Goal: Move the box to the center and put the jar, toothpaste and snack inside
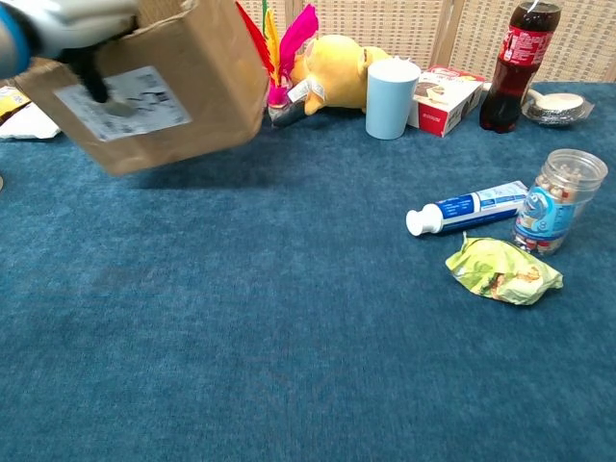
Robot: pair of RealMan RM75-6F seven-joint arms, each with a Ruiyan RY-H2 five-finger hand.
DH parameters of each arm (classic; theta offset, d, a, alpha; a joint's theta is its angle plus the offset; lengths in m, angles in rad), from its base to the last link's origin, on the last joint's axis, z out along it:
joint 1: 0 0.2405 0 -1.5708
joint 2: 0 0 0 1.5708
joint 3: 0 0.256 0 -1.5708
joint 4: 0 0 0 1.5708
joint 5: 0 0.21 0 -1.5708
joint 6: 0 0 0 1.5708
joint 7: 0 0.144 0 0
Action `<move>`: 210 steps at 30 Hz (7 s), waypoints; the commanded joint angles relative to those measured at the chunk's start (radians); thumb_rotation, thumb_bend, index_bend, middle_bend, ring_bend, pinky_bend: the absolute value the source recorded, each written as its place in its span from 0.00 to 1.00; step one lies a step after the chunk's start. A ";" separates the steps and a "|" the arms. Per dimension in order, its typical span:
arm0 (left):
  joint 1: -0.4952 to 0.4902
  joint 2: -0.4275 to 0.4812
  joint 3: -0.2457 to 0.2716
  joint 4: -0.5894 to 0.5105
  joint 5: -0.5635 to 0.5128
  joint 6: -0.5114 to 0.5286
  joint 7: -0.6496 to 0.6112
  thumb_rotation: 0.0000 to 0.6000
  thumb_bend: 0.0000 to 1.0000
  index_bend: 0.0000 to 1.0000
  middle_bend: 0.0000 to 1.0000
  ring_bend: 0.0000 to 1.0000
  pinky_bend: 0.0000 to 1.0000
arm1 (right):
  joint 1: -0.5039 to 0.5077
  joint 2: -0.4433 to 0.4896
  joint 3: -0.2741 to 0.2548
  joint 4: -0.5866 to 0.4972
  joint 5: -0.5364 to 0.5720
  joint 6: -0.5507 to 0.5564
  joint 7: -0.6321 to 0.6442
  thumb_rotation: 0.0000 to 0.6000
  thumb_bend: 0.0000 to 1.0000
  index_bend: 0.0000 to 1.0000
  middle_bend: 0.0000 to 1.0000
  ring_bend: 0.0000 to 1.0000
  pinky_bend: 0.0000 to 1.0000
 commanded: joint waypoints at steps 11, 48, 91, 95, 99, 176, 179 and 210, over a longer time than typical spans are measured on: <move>-0.231 -0.252 -0.086 0.041 -0.234 0.105 0.233 1.00 0.44 0.72 0.70 0.69 0.90 | 0.003 0.022 0.010 0.028 0.033 -0.032 0.096 1.00 0.00 0.03 0.00 0.00 0.03; -0.423 -0.485 -0.149 0.327 -0.351 0.049 0.229 1.00 0.33 0.02 0.00 0.00 0.34 | 0.015 0.033 0.013 0.061 0.047 -0.073 0.185 1.00 0.00 0.03 0.00 0.00 0.03; 0.286 0.524 0.170 -0.239 0.320 0.163 -0.647 1.00 0.24 0.00 0.00 0.00 0.05 | 0.151 -0.042 -0.074 0.099 -0.060 -0.305 0.214 1.00 0.00 0.00 0.00 0.00 0.03; 0.354 0.532 0.199 -0.213 0.366 0.183 -0.745 1.00 0.24 0.00 0.00 0.00 0.05 | 0.196 -0.085 -0.065 0.138 -0.045 -0.365 0.223 1.00 0.00 0.00 0.00 0.00 0.03; 0.451 0.510 0.233 -0.149 0.435 0.226 -0.949 1.00 0.24 0.00 0.00 0.00 0.05 | 0.271 -0.138 -0.044 0.166 -0.007 -0.474 0.237 1.00 0.00 0.00 0.00 0.00 0.03; 0.611 0.486 0.192 0.008 0.675 0.235 -1.321 1.00 0.24 0.00 0.00 0.00 0.05 | 0.761 -0.230 0.414 -0.342 0.507 -0.473 -0.573 1.00 0.22 0.59 0.64 0.58 0.38; 0.608 0.485 0.192 0.010 0.675 0.226 -1.321 1.00 0.24 0.00 0.00 0.00 0.05 | 0.850 -0.279 0.419 -0.315 0.610 -0.476 -0.693 1.00 0.22 0.59 0.64 0.58 0.38; 0.603 0.477 0.189 0.012 0.678 0.203 -1.313 1.00 0.24 0.00 0.00 0.00 0.05 | 0.878 -0.197 0.361 -0.288 0.699 -0.606 -0.637 1.00 0.08 0.03 0.02 0.02 0.22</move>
